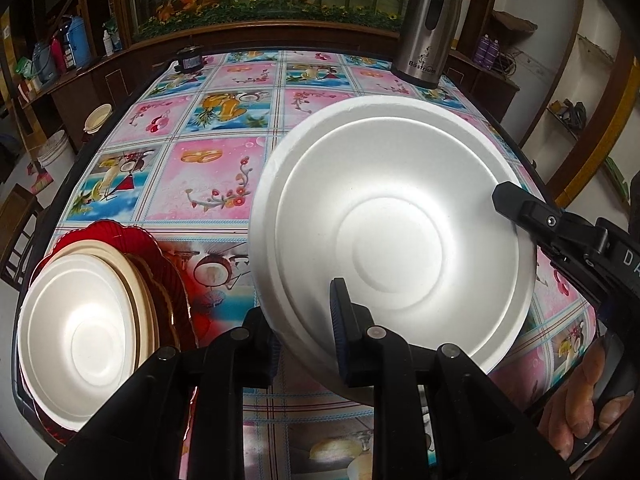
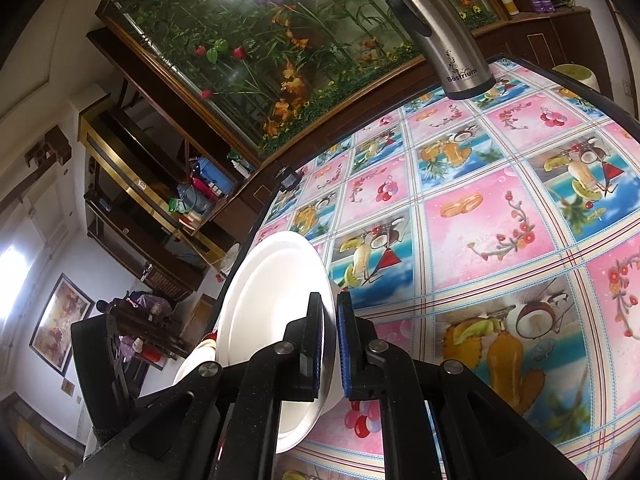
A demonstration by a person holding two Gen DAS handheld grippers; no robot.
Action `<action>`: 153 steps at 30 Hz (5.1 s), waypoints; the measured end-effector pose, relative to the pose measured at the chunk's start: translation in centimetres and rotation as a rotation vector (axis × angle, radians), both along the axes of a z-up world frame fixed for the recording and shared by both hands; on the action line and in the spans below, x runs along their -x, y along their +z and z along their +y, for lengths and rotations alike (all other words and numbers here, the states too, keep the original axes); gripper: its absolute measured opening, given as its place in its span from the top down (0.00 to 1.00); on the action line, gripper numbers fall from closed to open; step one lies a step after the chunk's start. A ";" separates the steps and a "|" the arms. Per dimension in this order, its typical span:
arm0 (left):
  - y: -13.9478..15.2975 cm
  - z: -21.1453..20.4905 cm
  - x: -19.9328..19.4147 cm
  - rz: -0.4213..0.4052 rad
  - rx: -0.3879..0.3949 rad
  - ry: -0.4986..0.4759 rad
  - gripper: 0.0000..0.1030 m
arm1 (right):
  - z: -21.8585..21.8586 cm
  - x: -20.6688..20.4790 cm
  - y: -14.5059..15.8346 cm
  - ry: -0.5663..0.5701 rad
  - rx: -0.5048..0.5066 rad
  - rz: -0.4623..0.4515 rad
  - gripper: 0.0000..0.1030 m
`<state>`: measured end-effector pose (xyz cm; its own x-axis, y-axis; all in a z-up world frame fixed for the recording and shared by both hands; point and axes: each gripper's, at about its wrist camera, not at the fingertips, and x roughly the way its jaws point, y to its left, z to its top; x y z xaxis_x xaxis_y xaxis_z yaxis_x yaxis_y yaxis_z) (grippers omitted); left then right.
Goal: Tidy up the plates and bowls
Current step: 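Lift the white foam plate and carry it toward the stack with the right gripper, then move the held white foam plate over the plate stack with the right gripper, then lower the white foam plate onto the stack and open the right gripper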
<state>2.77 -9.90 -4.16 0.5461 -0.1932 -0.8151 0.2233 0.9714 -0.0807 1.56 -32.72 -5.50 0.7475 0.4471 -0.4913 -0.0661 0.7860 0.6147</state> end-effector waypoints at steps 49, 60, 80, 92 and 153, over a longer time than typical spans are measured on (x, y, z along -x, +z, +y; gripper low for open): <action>0.9 9.7 1.8 -0.036 0.064 0.145 0.80 | 9.9 -1.2 2.3 0.167 0.055 -0.025 0.91; 0.9 13.3 2.2 -0.041 0.071 0.221 0.78 | 14.2 -2.1 2.8 0.242 0.079 -0.029 0.89; 0.0 18.2 1.9 -0.045 0.062 0.354 0.76 | 20.8 -4.1 0.1 0.342 0.105 0.049 0.89; -0.6 18.6 1.8 -0.040 0.055 0.370 0.73 | 21.7 -4.7 -1.2 0.359 0.087 0.079 0.88; -1.4 17.8 3.6 -0.068 -0.068 0.323 0.54 | 21.5 -3.4 -2.6 0.436 0.027 0.107 0.72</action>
